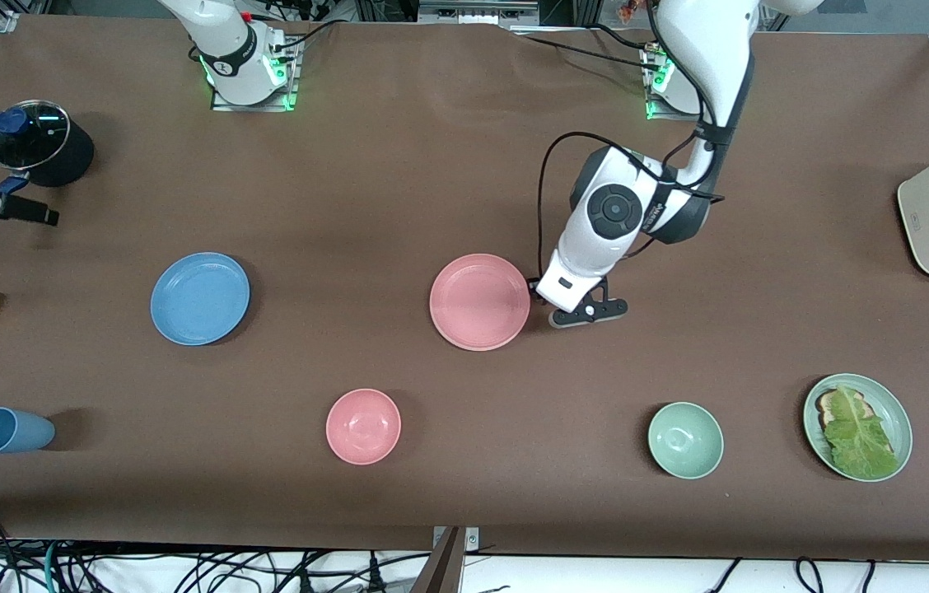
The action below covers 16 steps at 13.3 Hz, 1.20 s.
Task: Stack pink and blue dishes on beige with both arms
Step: 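Grasp the blue plate rim with the right gripper while the left gripper withdraws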
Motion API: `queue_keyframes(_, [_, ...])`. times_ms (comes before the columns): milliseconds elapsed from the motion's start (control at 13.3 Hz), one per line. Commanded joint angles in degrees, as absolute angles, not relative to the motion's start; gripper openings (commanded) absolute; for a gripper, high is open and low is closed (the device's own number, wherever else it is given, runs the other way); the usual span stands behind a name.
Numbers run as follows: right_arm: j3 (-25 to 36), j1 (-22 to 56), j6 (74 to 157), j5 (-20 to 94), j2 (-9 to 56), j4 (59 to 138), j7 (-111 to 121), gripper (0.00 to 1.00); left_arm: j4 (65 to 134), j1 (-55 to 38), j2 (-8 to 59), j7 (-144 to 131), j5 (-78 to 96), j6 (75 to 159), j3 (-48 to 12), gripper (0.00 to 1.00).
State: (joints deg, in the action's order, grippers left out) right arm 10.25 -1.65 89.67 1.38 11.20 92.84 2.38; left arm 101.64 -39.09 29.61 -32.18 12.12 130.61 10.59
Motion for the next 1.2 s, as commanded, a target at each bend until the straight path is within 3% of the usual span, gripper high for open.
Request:
queue_keyframes(0, [10.5,-2.4,97.3,2.3,12.2,98.8,2.8,1.0,100.5,-36.1,28.8,-25.4,10.6,127.4,10.5,0.51])
queue_keyframes(451, [14.3,-2.5,120.5,11.6,14.9,115.7,11.4,1.0,100.5,-30.3,26.8,-10.7,8.5,123.0,11.6,0.52])
queue_keyframes(752, [14.4,-3.7,123.1,25.4,21.5,115.6,20.1,1.0,100.5,-24.0,26.4,-2.0,8.5,122.0,11.6,0.55])
queue_keyframes(978, [14.4,-4.6,125.0,31.6,25.1,115.3,28.9,1.0,100.5,-20.0,26.4,1.4,8.5,121.0,11.6,0.67])
queue_keyframes(1129, [14.4,-4.7,125.0,35.6,26.5,114.7,32.2,1.0,100.5,-17.2,26.4,2.0,8.5,121.0,11.5,0.98])
